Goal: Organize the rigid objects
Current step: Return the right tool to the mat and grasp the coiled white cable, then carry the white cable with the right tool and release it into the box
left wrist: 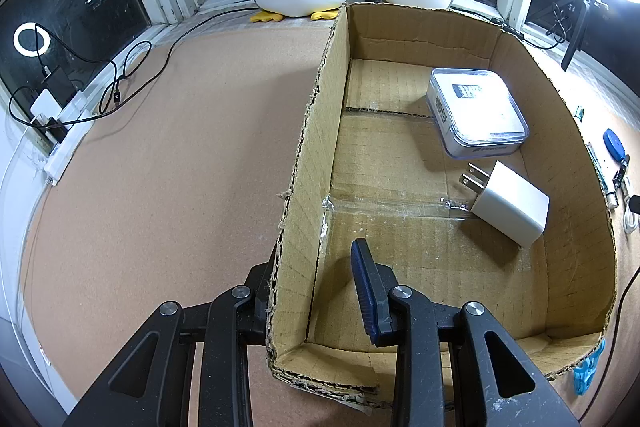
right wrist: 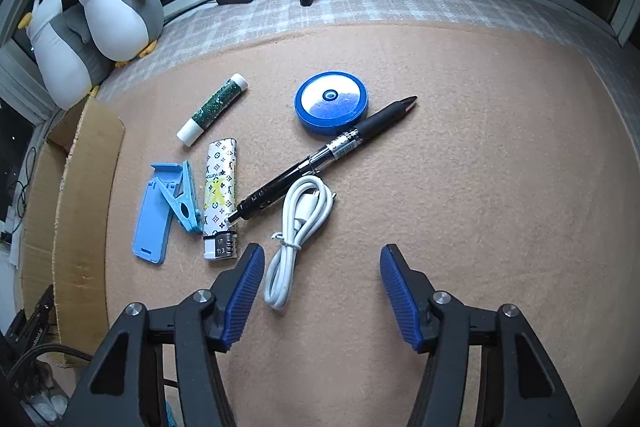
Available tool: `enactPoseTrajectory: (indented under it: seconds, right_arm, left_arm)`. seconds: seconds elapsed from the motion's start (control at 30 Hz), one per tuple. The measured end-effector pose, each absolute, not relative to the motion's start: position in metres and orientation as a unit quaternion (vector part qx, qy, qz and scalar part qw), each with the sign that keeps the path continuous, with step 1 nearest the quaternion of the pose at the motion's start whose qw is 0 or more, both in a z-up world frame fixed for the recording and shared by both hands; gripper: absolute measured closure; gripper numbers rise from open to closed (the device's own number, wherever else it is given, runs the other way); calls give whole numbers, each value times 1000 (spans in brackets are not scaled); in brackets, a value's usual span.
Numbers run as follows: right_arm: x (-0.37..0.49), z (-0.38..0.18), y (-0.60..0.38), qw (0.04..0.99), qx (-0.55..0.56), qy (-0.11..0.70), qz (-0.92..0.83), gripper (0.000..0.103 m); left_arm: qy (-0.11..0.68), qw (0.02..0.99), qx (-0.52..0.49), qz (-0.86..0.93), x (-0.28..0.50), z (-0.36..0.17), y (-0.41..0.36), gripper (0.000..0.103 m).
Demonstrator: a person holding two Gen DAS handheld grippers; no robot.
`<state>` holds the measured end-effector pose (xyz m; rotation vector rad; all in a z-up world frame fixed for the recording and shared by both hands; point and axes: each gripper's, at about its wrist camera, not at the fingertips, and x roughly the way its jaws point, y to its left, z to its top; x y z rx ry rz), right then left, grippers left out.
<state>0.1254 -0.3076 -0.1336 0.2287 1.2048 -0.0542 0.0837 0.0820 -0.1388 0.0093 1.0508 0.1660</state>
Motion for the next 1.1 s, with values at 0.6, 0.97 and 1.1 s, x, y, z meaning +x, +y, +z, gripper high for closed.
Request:
enactPoseTrajectory:
  seconds: [0.6,0.97,1.1]
  right_arm:
    - [135,-141,-289,818,14,574,-34,87]
    - [123,-135,-284,828,-2,560,-32,89]
    - [118,-126,-281,835,-11,550,-29,89]
  left_arm:
    - [500,862,6,79,84,-138,82,70]
    - [500,862,9,80,84,-138,79,70]
    - [500,862,10,80,84,-139,79,70]
